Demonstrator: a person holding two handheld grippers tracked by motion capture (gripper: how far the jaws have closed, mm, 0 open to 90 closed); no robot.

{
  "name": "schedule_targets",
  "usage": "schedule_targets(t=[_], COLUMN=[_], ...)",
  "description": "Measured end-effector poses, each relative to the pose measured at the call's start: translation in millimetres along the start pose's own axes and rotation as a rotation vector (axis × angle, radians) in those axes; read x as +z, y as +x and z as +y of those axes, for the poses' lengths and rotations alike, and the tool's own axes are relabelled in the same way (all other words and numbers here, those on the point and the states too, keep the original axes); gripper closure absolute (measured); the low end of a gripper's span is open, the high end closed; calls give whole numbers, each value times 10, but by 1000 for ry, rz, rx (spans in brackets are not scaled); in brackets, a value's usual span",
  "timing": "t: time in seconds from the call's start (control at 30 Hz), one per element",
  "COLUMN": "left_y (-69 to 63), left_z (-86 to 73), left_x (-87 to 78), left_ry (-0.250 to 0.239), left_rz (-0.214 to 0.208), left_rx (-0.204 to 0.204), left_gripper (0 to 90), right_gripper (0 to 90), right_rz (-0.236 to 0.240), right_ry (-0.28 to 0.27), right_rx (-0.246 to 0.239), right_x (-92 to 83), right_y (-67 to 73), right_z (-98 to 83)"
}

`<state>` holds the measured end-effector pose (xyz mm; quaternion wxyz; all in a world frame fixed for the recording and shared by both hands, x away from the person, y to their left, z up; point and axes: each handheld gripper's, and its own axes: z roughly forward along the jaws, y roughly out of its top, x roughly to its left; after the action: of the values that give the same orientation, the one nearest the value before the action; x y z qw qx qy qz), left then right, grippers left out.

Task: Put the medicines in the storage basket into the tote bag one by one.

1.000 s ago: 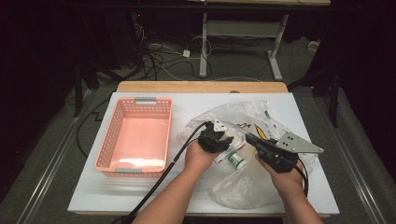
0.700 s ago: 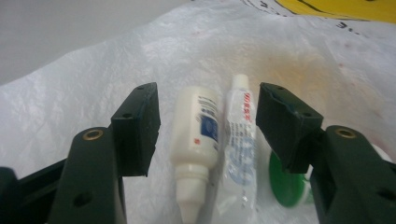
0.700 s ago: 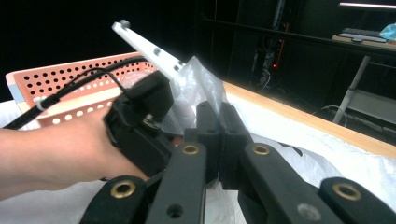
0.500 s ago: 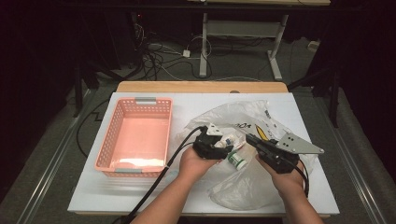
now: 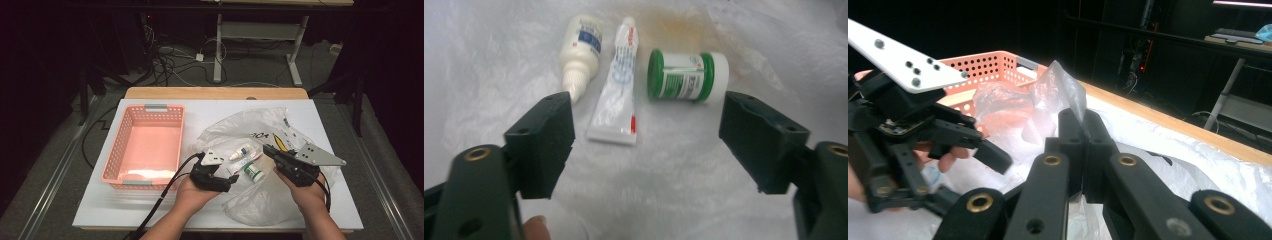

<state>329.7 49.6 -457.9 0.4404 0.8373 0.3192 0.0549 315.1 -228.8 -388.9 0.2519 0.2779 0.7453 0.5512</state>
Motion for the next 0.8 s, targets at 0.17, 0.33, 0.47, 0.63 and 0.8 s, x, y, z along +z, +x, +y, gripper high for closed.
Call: schedule_targets(t=[0.17, 0.33, 0.47, 0.63, 0.8], left_y=[-25, -101, -85, -29, -8], left_z=[-125, -212, -314, -398, -361], left_x=[-104, -149, -181, -164, 15], left_ry=[7, 41, 52, 101, 118], left_rz=[-20, -15, 16, 65, 86], left_rx=[-1, 24, 24, 23, -15], left_gripper=[130, 0, 0, 9, 56], right_gripper=[900, 900, 900, 900, 900], right_rz=[-1, 1, 0, -1, -8], right_ry=[4, 5, 8, 9, 11], right_rx=[4, 3, -1, 0, 9], right_x=[0, 5, 7, -2, 2], right_y=[10, 13, 23, 20, 12], right_z=[-3, -8, -7, -1, -1])
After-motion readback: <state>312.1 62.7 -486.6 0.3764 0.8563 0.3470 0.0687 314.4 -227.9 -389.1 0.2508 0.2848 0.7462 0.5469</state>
